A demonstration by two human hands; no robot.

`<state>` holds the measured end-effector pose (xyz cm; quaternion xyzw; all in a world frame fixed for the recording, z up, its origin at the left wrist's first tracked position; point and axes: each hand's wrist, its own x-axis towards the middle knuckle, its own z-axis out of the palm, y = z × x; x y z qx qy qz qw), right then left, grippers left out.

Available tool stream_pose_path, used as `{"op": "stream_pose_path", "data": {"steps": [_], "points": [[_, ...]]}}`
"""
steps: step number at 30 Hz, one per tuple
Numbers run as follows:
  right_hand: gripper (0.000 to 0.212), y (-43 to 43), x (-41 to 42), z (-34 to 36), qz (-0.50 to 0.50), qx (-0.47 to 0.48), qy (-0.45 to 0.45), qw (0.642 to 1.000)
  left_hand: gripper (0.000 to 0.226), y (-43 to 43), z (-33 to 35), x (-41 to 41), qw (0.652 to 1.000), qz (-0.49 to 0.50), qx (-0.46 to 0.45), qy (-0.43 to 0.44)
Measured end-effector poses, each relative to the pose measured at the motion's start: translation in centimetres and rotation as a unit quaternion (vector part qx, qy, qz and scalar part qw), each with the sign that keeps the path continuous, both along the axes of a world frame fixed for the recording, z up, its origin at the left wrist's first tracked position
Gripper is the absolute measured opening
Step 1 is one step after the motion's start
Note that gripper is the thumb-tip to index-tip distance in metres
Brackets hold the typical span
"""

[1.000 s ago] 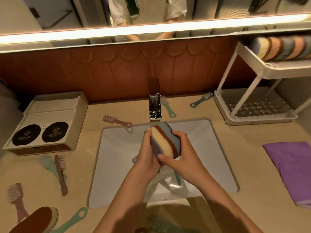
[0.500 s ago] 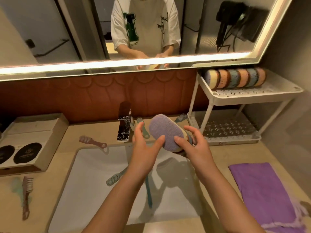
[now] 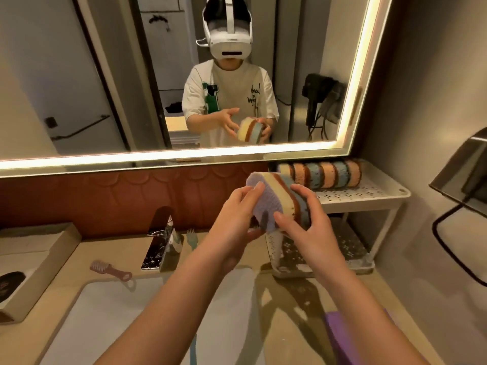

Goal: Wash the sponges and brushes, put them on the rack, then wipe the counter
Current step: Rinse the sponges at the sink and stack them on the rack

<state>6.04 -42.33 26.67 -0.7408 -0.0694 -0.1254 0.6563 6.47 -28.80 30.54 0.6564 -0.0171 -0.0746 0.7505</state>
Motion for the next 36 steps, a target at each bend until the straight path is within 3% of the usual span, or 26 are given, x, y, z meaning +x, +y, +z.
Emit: {"op": "stream_pose_path", "data": {"steps": [7,14,18,24,31,36], "points": [[0.038,-4.3,2.9,2.5,-0.009,-0.005,-0.053,0.999,0.060,-5.1,1.7,4.4,1.000,-0.009,0.025,-0.016],[0.037,-7.6,5.8,2.7,-0.080,-0.021,-0.098,0.992,0.043,-8.0,2.2,8.4,0.996,-0.062,0.047,-0.043],[0.031,-9.7,7.3,1.8,-0.140,0.019,-0.099,0.985,0.034,-9.2,1.6,9.9,0.996,-0.067,0.030,-0.051],[0.037,-13.9,9.3,0.6,-0.248,0.023,-0.074,0.966,0.037,-8.9,-1.0,11.4,0.962,-0.091,0.217,-0.140],[0.040,-17.4,13.0,0.5,-0.341,-0.031,-0.016,0.939,0.037,-9.9,-3.1,12.9,0.947,-0.040,0.254,-0.191],[0.052,-18.4,14.7,1.0,-0.379,-0.099,0.024,0.920,0.042,-10.7,-4.9,13.8,0.913,0.028,0.335,-0.231]]}}
